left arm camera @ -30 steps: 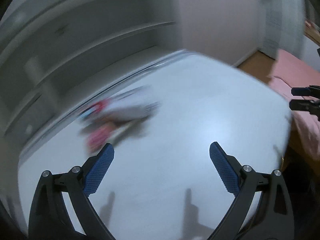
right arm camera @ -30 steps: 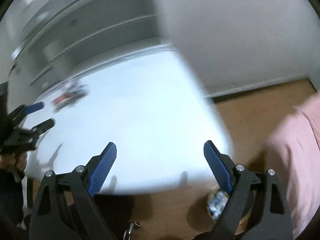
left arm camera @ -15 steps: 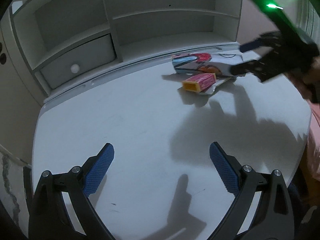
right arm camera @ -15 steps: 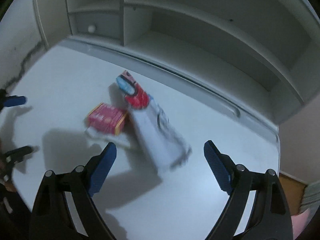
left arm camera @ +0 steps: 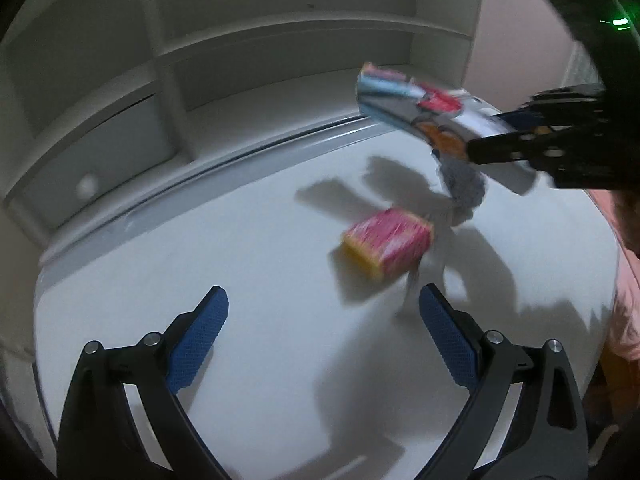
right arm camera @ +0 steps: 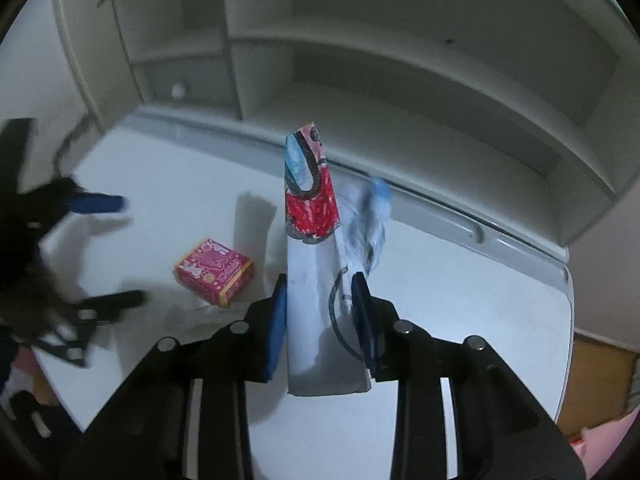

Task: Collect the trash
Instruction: 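Grasp the pink snack box with the left tool while the right tool grasps the drawn paper bag, then carry both items over the black bin and open both tools to drop them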

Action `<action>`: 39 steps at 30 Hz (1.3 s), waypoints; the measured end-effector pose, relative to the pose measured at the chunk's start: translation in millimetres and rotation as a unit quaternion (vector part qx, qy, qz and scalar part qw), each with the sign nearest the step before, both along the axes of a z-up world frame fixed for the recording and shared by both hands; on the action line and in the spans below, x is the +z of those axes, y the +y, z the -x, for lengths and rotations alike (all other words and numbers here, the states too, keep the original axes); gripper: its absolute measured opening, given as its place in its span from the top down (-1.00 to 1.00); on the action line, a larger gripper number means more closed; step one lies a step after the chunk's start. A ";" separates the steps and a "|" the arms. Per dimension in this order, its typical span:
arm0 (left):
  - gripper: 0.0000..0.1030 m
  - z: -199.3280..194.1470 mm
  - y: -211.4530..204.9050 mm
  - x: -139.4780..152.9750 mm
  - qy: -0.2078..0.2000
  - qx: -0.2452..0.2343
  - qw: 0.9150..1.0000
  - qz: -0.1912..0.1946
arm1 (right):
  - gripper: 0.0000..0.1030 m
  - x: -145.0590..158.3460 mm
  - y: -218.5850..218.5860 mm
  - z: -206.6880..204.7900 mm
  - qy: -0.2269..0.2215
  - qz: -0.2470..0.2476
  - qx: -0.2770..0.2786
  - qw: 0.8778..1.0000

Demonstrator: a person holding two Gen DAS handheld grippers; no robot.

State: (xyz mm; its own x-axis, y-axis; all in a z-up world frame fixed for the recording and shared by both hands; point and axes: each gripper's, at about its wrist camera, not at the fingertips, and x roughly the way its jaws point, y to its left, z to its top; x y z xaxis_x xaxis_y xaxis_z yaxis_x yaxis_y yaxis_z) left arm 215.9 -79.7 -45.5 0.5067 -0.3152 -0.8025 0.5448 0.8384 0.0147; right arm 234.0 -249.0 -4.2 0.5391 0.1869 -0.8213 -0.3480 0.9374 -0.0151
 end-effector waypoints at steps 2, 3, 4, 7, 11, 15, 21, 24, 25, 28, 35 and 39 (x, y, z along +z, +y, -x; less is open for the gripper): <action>-0.81 -10.3 -16.5 -3.6 -0.004 -0.018 1.000 -0.013 | 0.39 4.9 -12.8 9.1 0.000 -0.023 -0.010 1.000; -0.81 -14.0 -22.6 -5.1 -0.003 -0.025 1.000 -0.017 | 0.39 7.2 -19.4 14.2 -0.001 -0.032 -0.015 0.999; -0.81 -18.9 -31.6 -7.1 0.003 -0.038 0.999 -0.020 | 0.39 9.7 -26.9 22.0 -0.003 -0.040 -0.020 0.999; -0.81 -31.0 -43.7 -11.6 0.016 -0.044 0.999 -0.017 | 0.39 14.5 -46.2 40.9 -0.006 -0.052 -0.036 0.998; -0.81 -43.6 -54.1 -22.0 0.023 -0.040 0.999 -0.015 | 0.39 11.0 -70.8 66.0 -0.002 -0.070 -0.058 0.996; -0.39 -45.8 -54.5 -29.2 0.034 -0.040 0.999 -0.006 | 0.39 2.0 -94.1 88.1 0.004 -0.078 -0.082 0.994; 0.12 -40.5 -51.4 -21.3 0.017 -0.020 0.999 -0.029 | 0.39 -4.9 -127.7 124.4 0.004 -0.093 -0.122 0.988; 0.13 -34.4 -54.1 -13.2 -0.002 -0.005 0.999 -0.036 | 0.39 -4.9 -146.5 143.1 -0.001 -0.098 -0.145 0.985; 0.13 -31.0 -56.3 -7.4 -0.008 0.000 0.999 -0.034 | 0.39 -4.4 -157.2 154.2 -0.004 -0.101 -0.157 0.982; 0.14 -17.2 -71.9 10.8 -0.019 0.004 1.000 -0.023 | 0.39 -2.9 -187.5 184.8 -0.014 -0.107 -0.193 0.975; 0.14 63.2 -180.6 41.1 -0.039 -0.102 0.994 0.010 | 0.39 -14.3 -269.9 276.1 -0.032 -0.108 -0.299 0.948; 0.15 130.0 -264.6 43.2 -0.032 -0.198 0.979 0.035 | 0.39 -32.7 -313.4 331.1 -0.030 -0.103 -0.361 0.926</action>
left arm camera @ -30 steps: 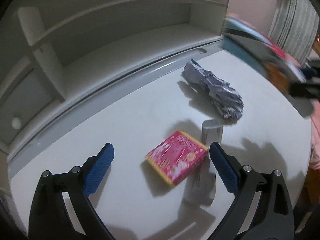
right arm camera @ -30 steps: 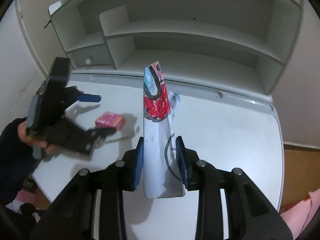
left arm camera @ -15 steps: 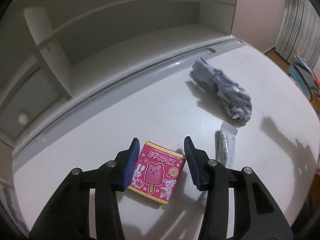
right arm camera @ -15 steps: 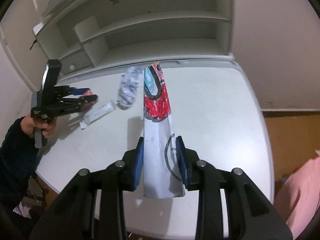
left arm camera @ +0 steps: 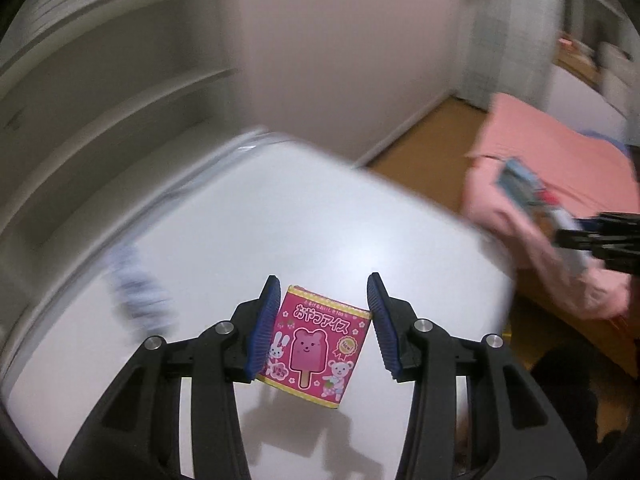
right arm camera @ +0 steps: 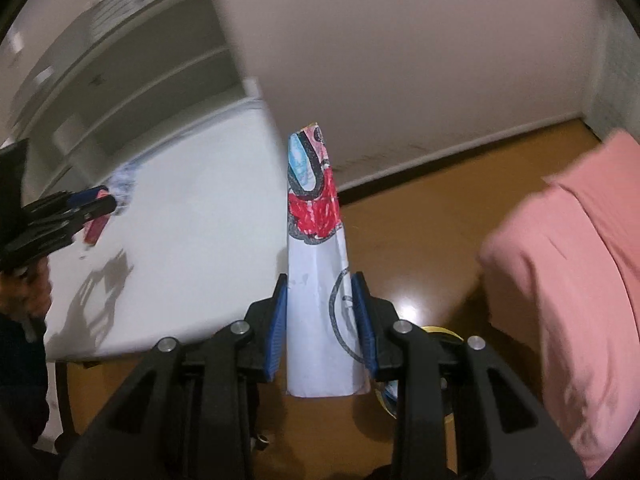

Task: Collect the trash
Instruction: 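Carry both items over the black bin and open both tools to drop them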

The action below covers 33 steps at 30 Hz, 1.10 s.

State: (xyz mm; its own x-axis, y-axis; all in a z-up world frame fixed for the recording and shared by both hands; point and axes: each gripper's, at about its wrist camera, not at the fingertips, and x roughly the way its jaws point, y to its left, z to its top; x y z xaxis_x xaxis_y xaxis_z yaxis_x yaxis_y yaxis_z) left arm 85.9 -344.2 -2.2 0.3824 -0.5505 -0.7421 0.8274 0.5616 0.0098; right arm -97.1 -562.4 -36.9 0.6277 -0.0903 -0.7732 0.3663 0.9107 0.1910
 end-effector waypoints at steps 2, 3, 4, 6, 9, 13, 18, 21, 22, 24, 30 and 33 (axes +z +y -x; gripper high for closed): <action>0.15 30.3 -35.0 -5.0 0.004 -0.039 0.999 0.006 | 0.39 -12.9 -21.0 27.5 0.007 -0.004 -0.031 1.000; 0.15 41.6 -48.7 -7.8 0.008 -0.054 0.998 0.008 | 0.39 -21.6 -31.6 42.7 0.012 -0.004 -0.048 0.999; 0.16 58.0 -67.0 -12.5 0.014 -0.074 0.997 0.010 | 0.39 -28.1 -36.6 51.2 0.016 -0.003 -0.059 0.998; 0.16 85.1 -96.4 -23.0 0.021 -0.109 0.994 0.010 | 0.39 -49.5 -53.0 73.9 0.026 -0.011 -0.089 0.996; 0.16 124.0 -134.9 -47.7 0.022 -0.154 0.988 0.006 | 0.39 -82.9 -75.7 100.0 0.040 -0.028 -0.124 0.991; 0.16 155.0 -179.9 -102.4 0.046 -0.190 0.981 -0.011 | 0.39 -130.2 -96.3 117.7 0.055 -0.058 -0.158 0.984; 0.16 160.2 -214.6 -167.7 0.087 -0.197 0.976 -0.039 | 0.39 -192.1 -115.9 130.7 0.083 -0.096 -0.185 0.975; 0.16 163.1 -231.1 -197.0 0.108 -0.193 0.974 -0.049 | 0.39 -222.4 -119.2 140.2 0.102 -0.114 -0.186 0.971; 0.16 166.8 -234.1 -206.8 0.115 -0.191 0.973 -0.055 | 0.39 -228.9 -119.2 140.3 0.109 -0.117 -0.185 0.970; 0.16 168.9 -240.1 -219.5 0.125 -0.187 0.972 -0.065 | 0.39 -241.2 -119.9 137.9 0.125 -0.122 -0.185 0.967; 0.16 174.4 -251.0 -239.5 0.139 -0.185 0.970 -0.077 | 0.39 -260.3 -127.5 140.4 0.140 -0.142 -0.185 0.962; 0.16 176.0 -253.7 -239.8 0.142 -0.186 0.969 -0.080 | 0.39 -260.5 -129.6 139.2 0.138 -0.146 -0.183 0.962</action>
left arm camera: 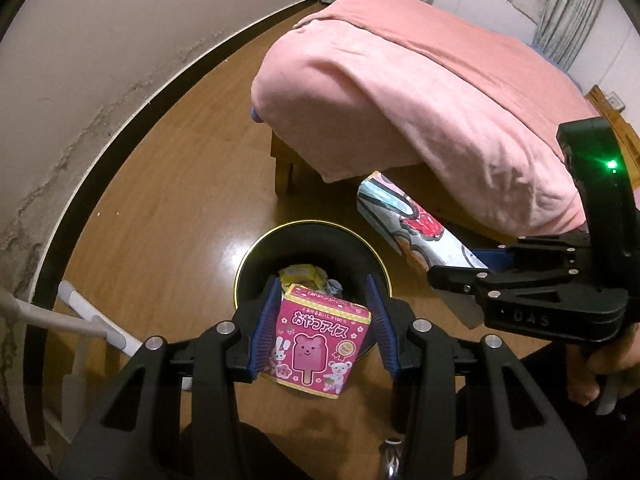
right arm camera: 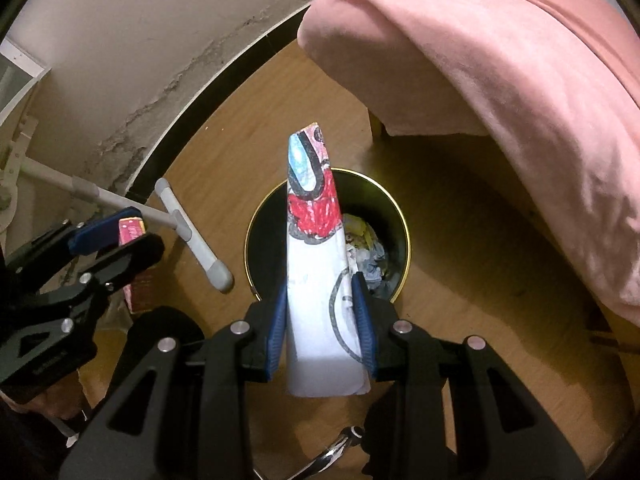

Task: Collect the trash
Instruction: 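Carry both items over the black bin and open both tools to drop them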

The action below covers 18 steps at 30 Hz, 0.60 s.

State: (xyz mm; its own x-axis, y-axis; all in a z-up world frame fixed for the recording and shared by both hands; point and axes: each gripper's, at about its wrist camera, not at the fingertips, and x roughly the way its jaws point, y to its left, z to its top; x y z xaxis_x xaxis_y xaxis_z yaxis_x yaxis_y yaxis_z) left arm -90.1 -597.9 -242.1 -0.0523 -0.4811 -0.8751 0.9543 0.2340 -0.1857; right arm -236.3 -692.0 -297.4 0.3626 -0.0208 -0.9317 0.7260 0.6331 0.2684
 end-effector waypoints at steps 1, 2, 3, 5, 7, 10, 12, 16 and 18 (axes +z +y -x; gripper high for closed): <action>0.16 -0.9 -0.9 -1.4 0.000 0.000 1.000 -0.001 | 0.39 0.4 0.0 -0.2 -0.003 -0.001 0.000 1.000; 0.16 -1.5 -2.5 -3.3 -0.001 -0.001 1.000 -0.002 | 0.38 -0.2 -1.1 -0.3 -0.005 -0.002 -0.001 1.000; 0.16 -1.7 -2.1 -4.8 -0.001 -0.002 1.000 -0.003 | 0.38 0.7 -1.0 -0.8 -0.006 -0.002 -0.001 1.000; 0.16 -2.7 -3.1 -6.4 0.000 -0.001 1.000 -0.004 | 0.22 2.2 -3.1 -0.1 -0.010 0.000 -0.007 1.000; 0.16 -3.0 -2.8 -7.5 0.001 -0.002 1.000 -0.006 | -0.21 5.2 -5.5 1.6 -0.016 0.003 -0.015 1.000; 0.17 -2.8 -3.3 -9.8 0.001 -0.003 1.000 -0.010 | -0.33 10.7 -6.4 6.6 -0.022 0.010 -0.021 1.000; 0.17 -2.3 -3.5 -11.2 0.002 -0.005 1.000 -0.012 | -0.33 10.2 -8.7 6.9 -0.022 0.008 -0.025 0.999; 0.17 0.5 -6.8 -14.1 0.005 -0.007 1.000 -0.015 | -0.33 11.2 -14.5 13.5 -0.021 0.009 -0.039 0.999; 0.17 2.0 -9.1 -14.1 0.007 -0.009 1.000 -0.014 | -0.35 11.1 -16.5 16.5 -0.025 0.005 -0.046 0.999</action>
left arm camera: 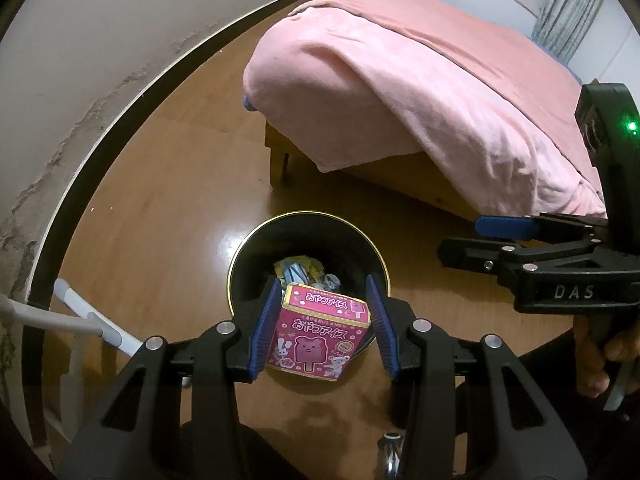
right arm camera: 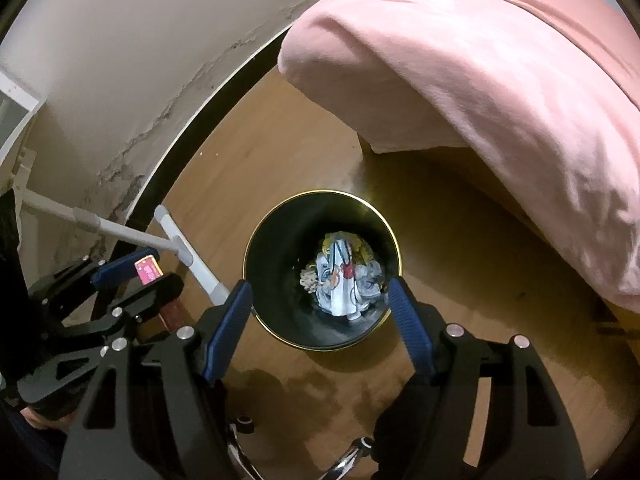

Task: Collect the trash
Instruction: 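Carry both items over the black bin and open both tools to drop them, then grasp the white tube with the left tool while the right tool grasps the crumpled printed paper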

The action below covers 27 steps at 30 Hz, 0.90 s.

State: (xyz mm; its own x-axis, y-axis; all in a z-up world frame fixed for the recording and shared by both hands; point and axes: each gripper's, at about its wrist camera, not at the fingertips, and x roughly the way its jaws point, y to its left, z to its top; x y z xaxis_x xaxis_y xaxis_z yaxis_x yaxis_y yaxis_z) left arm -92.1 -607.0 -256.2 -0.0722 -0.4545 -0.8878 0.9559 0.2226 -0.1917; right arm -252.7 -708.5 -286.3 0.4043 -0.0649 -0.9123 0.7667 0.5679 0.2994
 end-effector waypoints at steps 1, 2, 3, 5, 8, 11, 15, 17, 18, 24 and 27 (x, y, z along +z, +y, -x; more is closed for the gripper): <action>0.17 1.4 -1.8 0.6 0.000 -0.002 1.000 0.000 | -0.35 0.7 0.7 1.5 -0.001 -0.001 -0.003 1.000; 0.16 2.0 -3.0 0.8 0.001 -0.003 1.000 0.000 | -0.35 1.2 0.5 3.4 -0.002 -0.002 -0.006 1.000; 0.07 2.6 -4.2 1.3 0.001 -0.004 1.000 0.000 | -0.36 1.1 0.7 3.4 -0.002 -0.002 -0.009 1.000; -0.35 3.2 -6.4 3.5 -0.001 -0.002 1.000 0.000 | -0.36 1.7 -1.7 6.5 -0.003 0.000 -0.015 1.000; -0.51 1.3 -6.1 9.3 -0.008 0.007 1.000 0.011 | -0.37 2.4 -3.7 9.4 -0.005 -0.002 -0.023 1.000; -0.51 -0.4 -4.3 11.0 -0.006 0.010 1.000 0.006 | -0.37 2.6 -3.4 8.4 -0.005 -0.001 -0.024 1.000; -0.53 -1.3 4.0 21.9 -0.010 0.008 1.000 0.009 | -0.42 4.7 -1.8 6.2 -0.003 0.006 -0.023 1.000; -0.63 -0.1 12.2 36.9 -0.021 0.006 1.000 0.018 | -0.46 6.7 0.1 4.2 -0.002 0.010 -0.022 1.000; -0.68 0.2 17.0 45.5 -0.030 0.005 0.999 0.023 | -0.50 9.0 0.9 3.1 -0.002 0.014 -0.022 1.000; -0.75 -13.4 77.4 120.4 -0.117 0.032 0.991 0.057 | -0.74 50.3 16.0 -14.5 -0.035 0.043 -0.010 0.998; -0.84 -24.3 119.8 155.8 -0.120 0.034 0.990 0.069 | -0.80 92.7 33.2 -30.6 -0.068 0.070 0.009 0.995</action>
State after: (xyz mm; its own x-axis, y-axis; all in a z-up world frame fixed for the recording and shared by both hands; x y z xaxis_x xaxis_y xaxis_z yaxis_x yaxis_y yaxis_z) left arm -67.7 -487.2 -100.4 0.1681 -0.5696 -0.8045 0.9612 0.2757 0.0056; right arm -222.1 -675.3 -193.6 0.5265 -0.1793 -0.8311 0.7130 0.6256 0.3167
